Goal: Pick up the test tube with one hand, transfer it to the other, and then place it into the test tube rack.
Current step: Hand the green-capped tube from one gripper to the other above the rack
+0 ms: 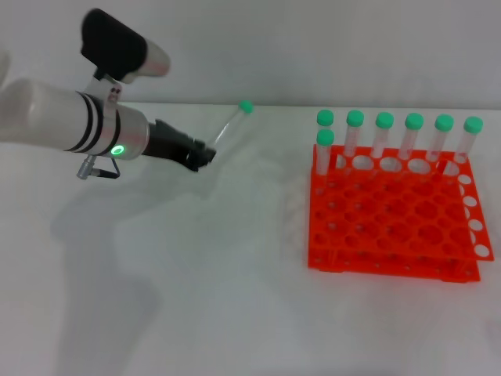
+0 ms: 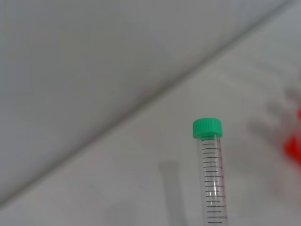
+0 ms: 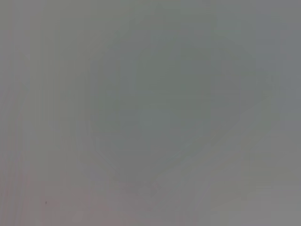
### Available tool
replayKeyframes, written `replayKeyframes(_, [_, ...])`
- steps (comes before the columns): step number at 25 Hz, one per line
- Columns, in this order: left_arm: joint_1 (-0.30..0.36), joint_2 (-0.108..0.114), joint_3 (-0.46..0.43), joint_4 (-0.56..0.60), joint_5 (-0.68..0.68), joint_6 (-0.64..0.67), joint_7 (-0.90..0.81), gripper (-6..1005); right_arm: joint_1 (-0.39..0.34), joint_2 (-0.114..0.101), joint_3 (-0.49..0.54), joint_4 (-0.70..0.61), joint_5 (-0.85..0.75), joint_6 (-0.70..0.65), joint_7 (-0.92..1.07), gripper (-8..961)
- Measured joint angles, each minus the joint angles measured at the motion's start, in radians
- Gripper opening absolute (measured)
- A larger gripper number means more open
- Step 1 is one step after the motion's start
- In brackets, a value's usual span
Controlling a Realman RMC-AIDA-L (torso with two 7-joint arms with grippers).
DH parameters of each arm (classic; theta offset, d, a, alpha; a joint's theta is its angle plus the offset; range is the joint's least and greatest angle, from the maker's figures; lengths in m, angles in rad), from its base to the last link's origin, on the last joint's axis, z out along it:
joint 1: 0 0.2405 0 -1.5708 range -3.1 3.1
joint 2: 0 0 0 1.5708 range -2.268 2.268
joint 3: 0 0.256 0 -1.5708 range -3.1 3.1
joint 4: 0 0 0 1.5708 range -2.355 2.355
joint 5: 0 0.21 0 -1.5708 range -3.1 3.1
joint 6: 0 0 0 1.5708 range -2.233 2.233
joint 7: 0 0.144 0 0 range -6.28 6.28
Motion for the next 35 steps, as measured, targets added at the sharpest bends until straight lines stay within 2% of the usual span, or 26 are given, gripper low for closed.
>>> replayKeyframes(9, [0.162, 0.000, -0.001, 0.009, -0.575, 0.047, 0.379, 184, -0.004, -0.002, -0.006, -0.001, -0.002, 0.000, 0.005, 832])
replayKeyframes(18, [0.348, -0.002, -0.002, 0.112, -1.000, 0.324, 0.722, 184, -0.004, -0.002, -0.006, -0.001, -0.002, -0.004, 0.007, 832])
replayKeyframes(25, [0.448, -0.003, -0.003, 0.281, -1.118, 0.511, 0.905, 184, -0.004, -0.002, -0.005, -0.001, -0.002, -0.005, 0.008, 833])
replayKeyframes(30, [0.487, -0.008, -0.003, 0.443, -1.115, 0.542, 1.054, 184, -0.004, -0.002, -0.006, -0.001, -0.002, -0.002, 0.023, 832])
replayKeyframes(35, [0.511, -0.013, -0.003, 0.549, -1.070, 0.539, 1.144, 184, -0.010, -0.008, -0.045, -0.020, -0.002, -0.002, 0.099, 832])
